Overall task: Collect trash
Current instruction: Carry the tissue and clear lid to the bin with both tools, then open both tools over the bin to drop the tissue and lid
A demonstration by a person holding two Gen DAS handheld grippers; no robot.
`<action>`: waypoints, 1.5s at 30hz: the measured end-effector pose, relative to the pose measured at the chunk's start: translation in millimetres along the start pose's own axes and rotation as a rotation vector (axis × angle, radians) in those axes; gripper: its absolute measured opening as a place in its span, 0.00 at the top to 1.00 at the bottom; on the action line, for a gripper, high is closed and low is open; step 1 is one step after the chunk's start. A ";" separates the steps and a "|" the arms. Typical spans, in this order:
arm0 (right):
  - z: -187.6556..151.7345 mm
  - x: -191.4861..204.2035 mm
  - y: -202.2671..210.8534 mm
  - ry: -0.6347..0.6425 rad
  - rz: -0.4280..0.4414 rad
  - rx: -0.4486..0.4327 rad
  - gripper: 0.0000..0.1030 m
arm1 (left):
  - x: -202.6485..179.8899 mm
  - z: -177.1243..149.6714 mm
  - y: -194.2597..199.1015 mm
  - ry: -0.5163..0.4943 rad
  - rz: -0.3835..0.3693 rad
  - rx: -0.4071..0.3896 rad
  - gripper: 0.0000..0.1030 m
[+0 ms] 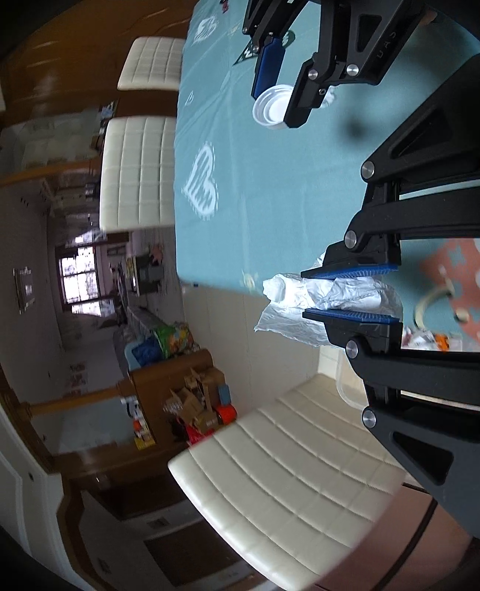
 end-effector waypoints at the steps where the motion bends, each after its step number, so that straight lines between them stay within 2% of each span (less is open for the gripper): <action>1: 2.6 6.8 -1.1 0.010 0.007 -0.001 0.59 | 10.7 -1.9 1.5 0.016 0.009 -0.002 0.85; 9: 27.9 70.4 -19.4 0.094 0.075 0.008 0.59 | 81.1 -17.4 -0.9 0.129 0.054 0.015 0.85; 16: 44.8 97.7 -36.9 0.123 0.099 0.018 0.59 | 118.4 -30.5 -10.6 0.192 0.055 0.038 0.84; 17: 46.3 100.2 -39.1 0.125 0.100 0.020 0.59 | 120.6 -31.4 -12.9 0.199 0.049 0.044 0.80; 19: 48.8 104.8 -46.0 0.127 0.103 0.027 0.59 | 127.1 -34.4 -15.7 0.219 0.052 0.059 0.51; 20: 49.4 106.3 -48.1 0.128 0.104 0.030 0.59 | 129.5 -34.9 -16.0 0.231 0.059 0.058 0.25; 21: 49.9 107.7 -50.6 0.130 0.106 0.034 0.59 | 135.2 -35.0 -14.3 0.249 0.076 0.034 0.19; 31: 61.1 137.9 -64.4 0.181 0.150 0.031 0.59 | 170.8 -45.3 -9.2 0.288 0.168 0.030 0.19; 41: 67.8 160.6 -75.6 0.212 0.168 0.037 0.58 | 187.0 -54.9 -8.4 0.320 0.177 0.048 0.19; 45: 71.1 157.0 -70.1 0.212 0.129 0.000 0.32 | 186.0 -53.7 -6.6 0.319 0.176 0.044 0.19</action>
Point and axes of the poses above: each gripper's, at about its wrist camera, not at the fingertips, and y roughly against the way its jaws point, x to its left, z to its top, the point moved 6 cm from there along -y, roughly the way its jaws point, and after that the axes turned 7 degrees about y, right-handed, at the moved point
